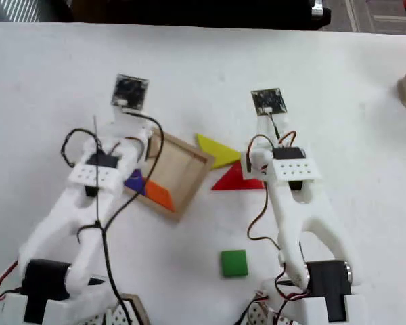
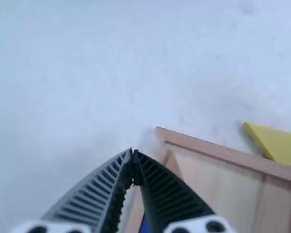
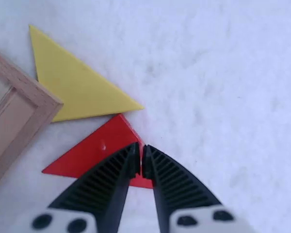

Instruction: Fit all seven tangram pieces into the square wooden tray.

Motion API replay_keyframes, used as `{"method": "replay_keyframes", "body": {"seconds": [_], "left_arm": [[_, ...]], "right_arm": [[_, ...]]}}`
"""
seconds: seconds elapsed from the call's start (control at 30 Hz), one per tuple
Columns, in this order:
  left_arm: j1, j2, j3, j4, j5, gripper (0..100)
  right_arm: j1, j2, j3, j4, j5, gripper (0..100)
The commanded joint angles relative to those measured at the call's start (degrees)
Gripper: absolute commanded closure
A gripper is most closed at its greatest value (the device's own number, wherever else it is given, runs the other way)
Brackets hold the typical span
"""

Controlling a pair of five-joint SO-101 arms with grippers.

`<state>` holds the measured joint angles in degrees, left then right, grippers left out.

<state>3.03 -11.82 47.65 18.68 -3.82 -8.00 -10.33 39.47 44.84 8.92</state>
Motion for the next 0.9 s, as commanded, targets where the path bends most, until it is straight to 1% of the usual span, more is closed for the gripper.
{"method": "replay_keyframes", "body": {"seconds": [0.0,0.1,0.23,0.37,0.53,0.63,0.73,0.8,0.87], "left_arm": [[-1.7,-2.8,-0.4,-2.7,0.1,98],[-2.0,-0.6,-2.1,-2.5,0.1,98],[-2.4,3.2,-4.5,-2.5,0.1,98],[1.2,5.0,-4.3,-2.3,-0.2,98],[6.4,5.1,-4.3,4.0,-0.4,98],[8.0,6.9,-4.6,5.6,-0.7,98],[8.7,11.2,-5.8,5.7,-6.6,98],[9.1,13.9,-9.1,9.1,-9.4,98],[9.0,16.7,-13.6,14.2,-9.7,98]], "right_arm": [[0.0,-0.2,-1.1,3.2,4.8,98.1],[0.9,-0.2,-1.0,5.3,4.7,98.1],[0.8,-0.3,0.0,5.2,4.7,98.1],[0.2,-0.3,0.1,5.1,4.7,98.1],[0.3,-0.3,0.2,4.3,4.7,98.1],[0.4,-0.2,0.3,3.9,4.7,98.1],[0.4,-0.2,0.3,3.9,4.7,98.1],[0.4,-0.2,0.3,3.9,4.7,98.1],[0.4,-0.2,0.3,3.9,4.7,98.1]]}}
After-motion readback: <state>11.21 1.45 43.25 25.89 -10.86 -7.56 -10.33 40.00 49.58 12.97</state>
